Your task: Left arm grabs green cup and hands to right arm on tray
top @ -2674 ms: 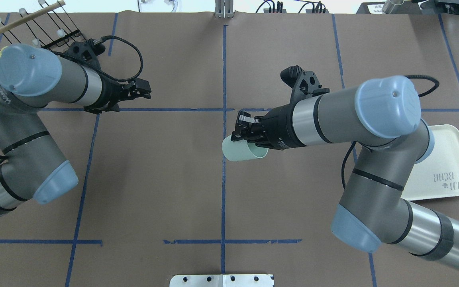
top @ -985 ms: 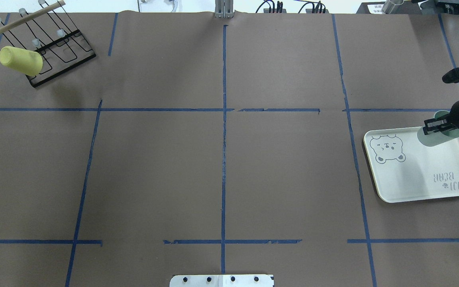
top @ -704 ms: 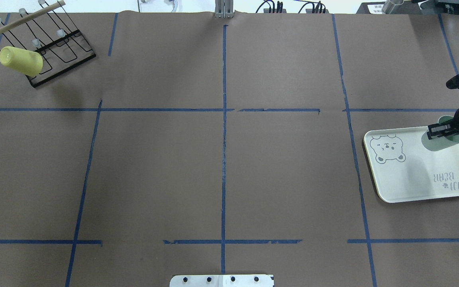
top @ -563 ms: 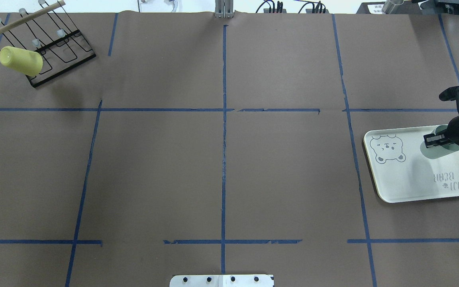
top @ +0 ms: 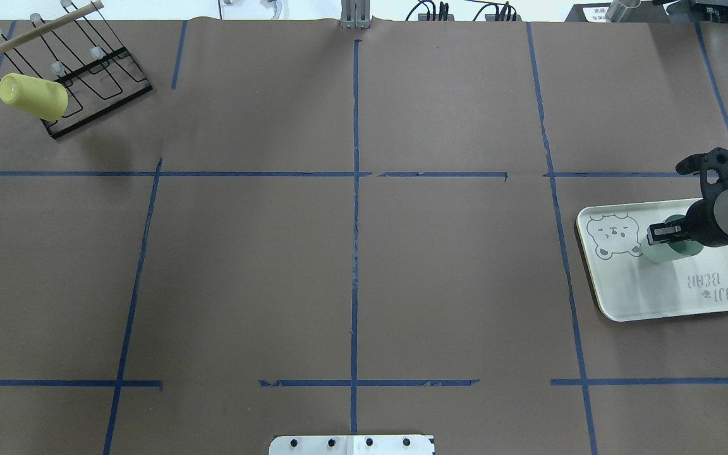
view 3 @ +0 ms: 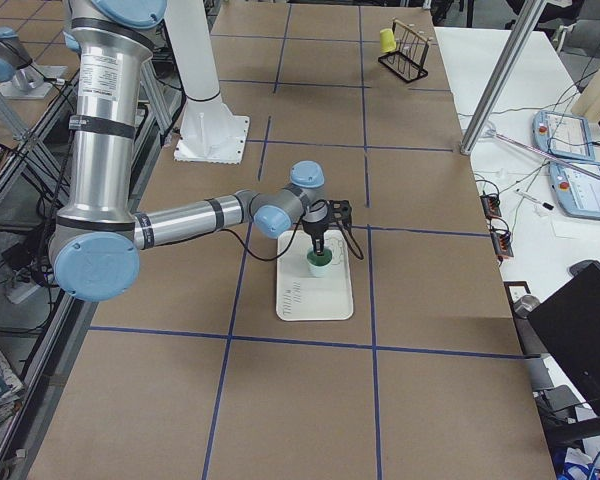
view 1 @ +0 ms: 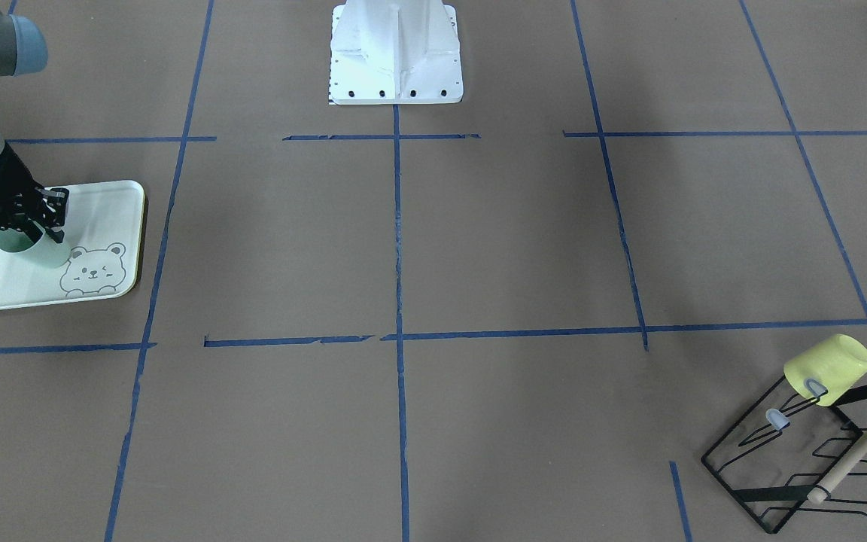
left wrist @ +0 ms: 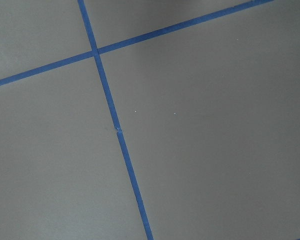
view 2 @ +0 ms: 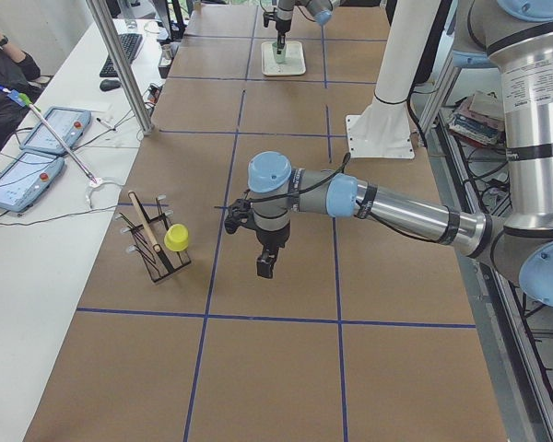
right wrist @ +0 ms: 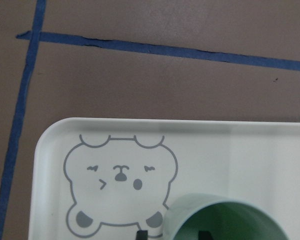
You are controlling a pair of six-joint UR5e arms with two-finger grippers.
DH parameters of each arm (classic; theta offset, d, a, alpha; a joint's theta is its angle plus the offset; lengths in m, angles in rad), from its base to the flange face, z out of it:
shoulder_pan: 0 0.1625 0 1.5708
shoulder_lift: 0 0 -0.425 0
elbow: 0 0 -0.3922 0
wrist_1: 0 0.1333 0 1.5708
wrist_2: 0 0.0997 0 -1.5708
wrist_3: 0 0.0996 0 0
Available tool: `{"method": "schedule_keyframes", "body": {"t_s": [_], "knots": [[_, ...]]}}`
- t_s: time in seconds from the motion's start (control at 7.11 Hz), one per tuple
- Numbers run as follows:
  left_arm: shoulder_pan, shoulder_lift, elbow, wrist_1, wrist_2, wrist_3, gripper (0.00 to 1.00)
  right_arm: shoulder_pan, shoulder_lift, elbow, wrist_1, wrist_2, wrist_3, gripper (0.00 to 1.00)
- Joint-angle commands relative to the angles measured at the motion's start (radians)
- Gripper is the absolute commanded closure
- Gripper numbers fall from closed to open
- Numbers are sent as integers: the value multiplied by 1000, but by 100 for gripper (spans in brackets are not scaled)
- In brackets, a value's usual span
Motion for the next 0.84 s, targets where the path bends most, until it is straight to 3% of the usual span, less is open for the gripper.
{"method": "schedule_keyframes", "body": {"t_s": [0.0,0.14,0.28,0.42,0.7], "knots": [[0,-1,1,-2,-1,0,0,2,0,7,-3,-5,-12,0],[0,-1,1,0,-1,1,0,17,-1,26,-15,36,-53,0],[0,0,3,0,-1,2,0,113,-4,24,-33,145,-163,0],[0,0,3,0,-1,2,0,249,-9,32,-126,250,-333,0],[-5,9,52,-3,-1,6,0,469,-52,47,-307,285,-704,0]]}}
